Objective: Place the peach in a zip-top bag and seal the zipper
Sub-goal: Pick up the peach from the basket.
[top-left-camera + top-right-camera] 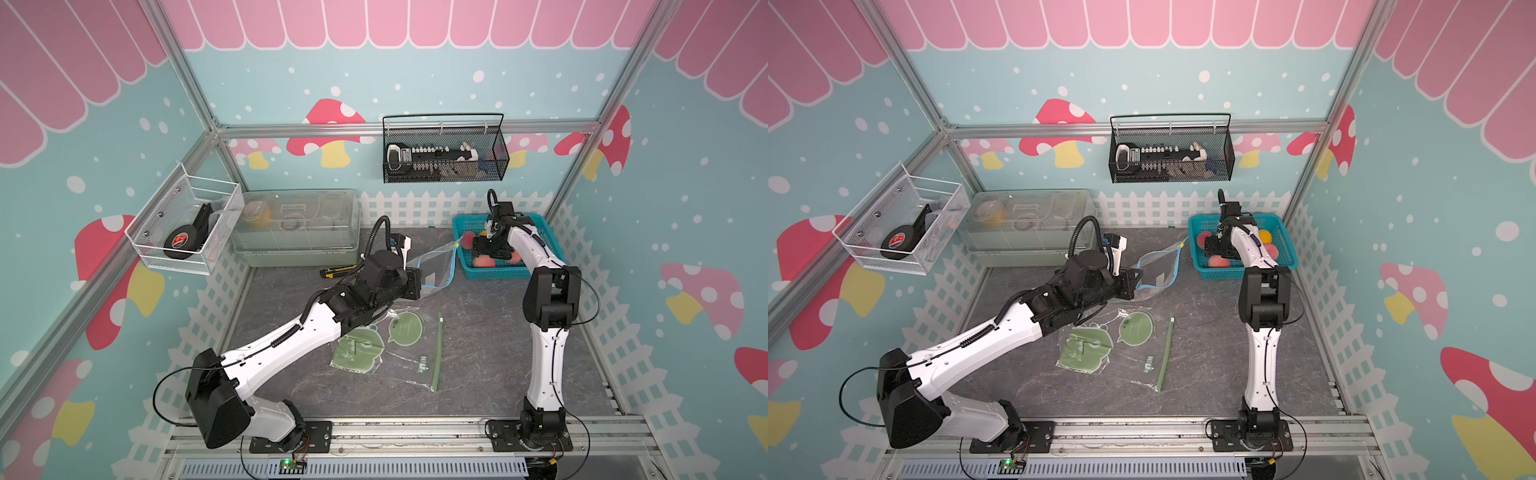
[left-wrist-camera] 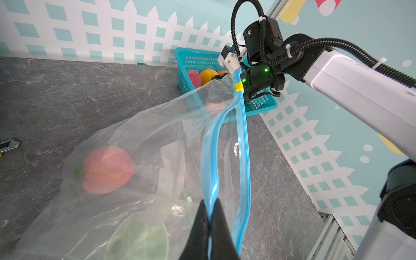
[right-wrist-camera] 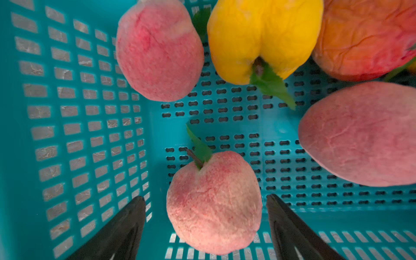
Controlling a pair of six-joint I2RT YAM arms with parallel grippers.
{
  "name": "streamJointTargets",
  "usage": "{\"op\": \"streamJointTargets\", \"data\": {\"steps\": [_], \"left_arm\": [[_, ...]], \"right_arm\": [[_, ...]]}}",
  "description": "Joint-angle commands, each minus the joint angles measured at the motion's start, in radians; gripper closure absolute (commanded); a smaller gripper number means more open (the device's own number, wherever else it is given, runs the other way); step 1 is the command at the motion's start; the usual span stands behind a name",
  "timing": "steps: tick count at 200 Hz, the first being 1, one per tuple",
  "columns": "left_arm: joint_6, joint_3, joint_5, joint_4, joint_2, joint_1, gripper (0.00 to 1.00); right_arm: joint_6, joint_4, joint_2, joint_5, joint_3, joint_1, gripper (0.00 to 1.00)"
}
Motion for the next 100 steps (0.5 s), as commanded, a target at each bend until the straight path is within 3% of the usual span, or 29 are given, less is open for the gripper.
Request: {"op": "streamJointTargets", "data": {"steps": [1, 46, 100], "left_arm": [[0.008, 0.006, -0.001, -0.005, -0.025, -0.003, 1.0], [0.004, 0.006, 0.008, -0.007, -0.021, -0.003, 1.0], [0.005, 0.005, 0.005, -0.007, -0.022, -0.003, 1.0]], "right_arm": [[-0.013, -0.039, 0.032, -0.002, 0.03, -0.002, 0.15], [-0.006, -0.039, 0.068, -0.01, 0.039, -0.002, 0.19], [0.007, -0.039, 0.052, -0.022, 0.047, -0.003, 0.35]]}}
